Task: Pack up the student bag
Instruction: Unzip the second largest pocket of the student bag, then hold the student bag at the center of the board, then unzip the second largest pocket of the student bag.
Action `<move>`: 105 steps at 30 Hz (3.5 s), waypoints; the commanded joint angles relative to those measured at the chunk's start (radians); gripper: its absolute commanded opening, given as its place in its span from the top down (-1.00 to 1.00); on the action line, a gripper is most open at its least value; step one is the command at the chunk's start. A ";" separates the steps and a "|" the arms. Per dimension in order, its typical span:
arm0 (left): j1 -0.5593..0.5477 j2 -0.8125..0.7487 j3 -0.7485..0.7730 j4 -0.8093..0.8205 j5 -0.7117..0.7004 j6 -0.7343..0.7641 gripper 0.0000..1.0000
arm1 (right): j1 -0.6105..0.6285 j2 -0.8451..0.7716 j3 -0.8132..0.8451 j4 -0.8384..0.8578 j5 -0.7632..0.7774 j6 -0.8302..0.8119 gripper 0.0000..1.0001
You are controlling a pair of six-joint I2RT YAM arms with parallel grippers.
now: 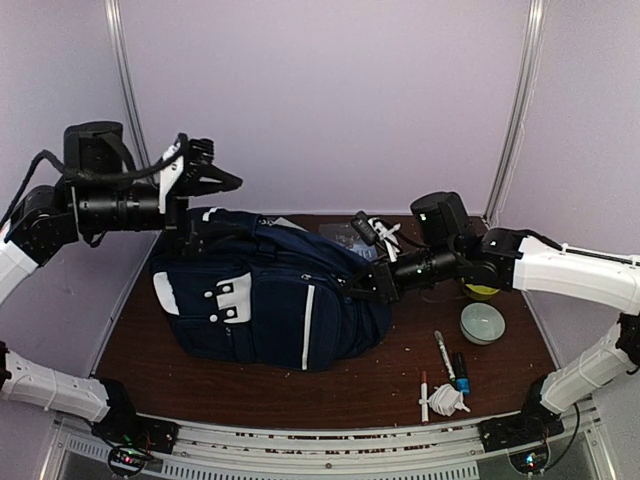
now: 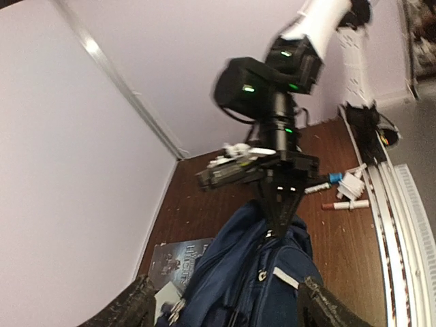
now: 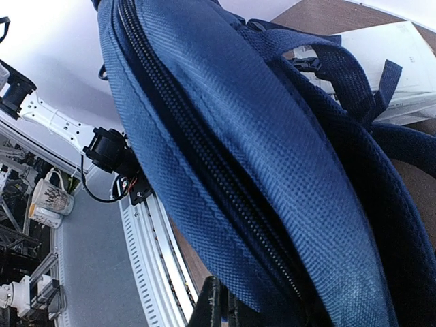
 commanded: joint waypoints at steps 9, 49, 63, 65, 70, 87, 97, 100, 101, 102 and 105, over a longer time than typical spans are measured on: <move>-0.158 0.345 0.060 -0.204 -0.165 0.451 -0.17 | 0.009 0.006 0.005 0.046 -0.033 0.011 1.00; -0.118 0.431 -0.081 -0.132 -0.323 0.401 0.79 | -0.063 -0.076 -0.075 -0.064 0.007 -0.028 1.00; -0.048 0.227 -0.146 0.046 -0.358 0.273 1.00 | -0.092 -0.110 -0.261 -0.109 -0.021 -0.016 1.00; -0.033 0.189 -0.152 0.082 -0.343 0.245 1.00 | -0.092 -0.104 -0.311 -0.072 -0.052 0.008 1.00; 0.012 0.098 -0.143 0.190 -0.283 0.138 1.00 | -0.089 -0.091 -0.358 0.015 -0.100 0.055 1.00; 0.073 -0.029 0.079 0.183 -0.390 -0.058 1.00 | 0.004 -0.033 -0.215 0.065 -0.151 0.057 1.00; 0.074 -0.109 0.065 0.252 -0.322 -0.112 1.00 | -0.006 -0.106 0.251 -0.152 -0.049 -0.037 1.00; 0.074 -0.148 -0.036 0.273 -0.242 -0.152 1.00 | -0.011 -0.082 0.401 -0.229 -0.019 -0.100 1.00; 0.074 -0.167 -0.080 0.292 -0.230 -0.165 1.00 | -0.012 -0.075 0.440 -0.251 -0.010 -0.116 1.00; 0.074 -0.180 -0.122 0.305 -0.209 -0.170 1.00 | -0.012 -0.068 0.479 -0.272 0.001 -0.135 1.00; 0.074 -0.214 -0.253 0.307 -0.045 -0.120 1.00 | -0.013 -0.047 0.566 -0.332 0.040 -0.181 1.00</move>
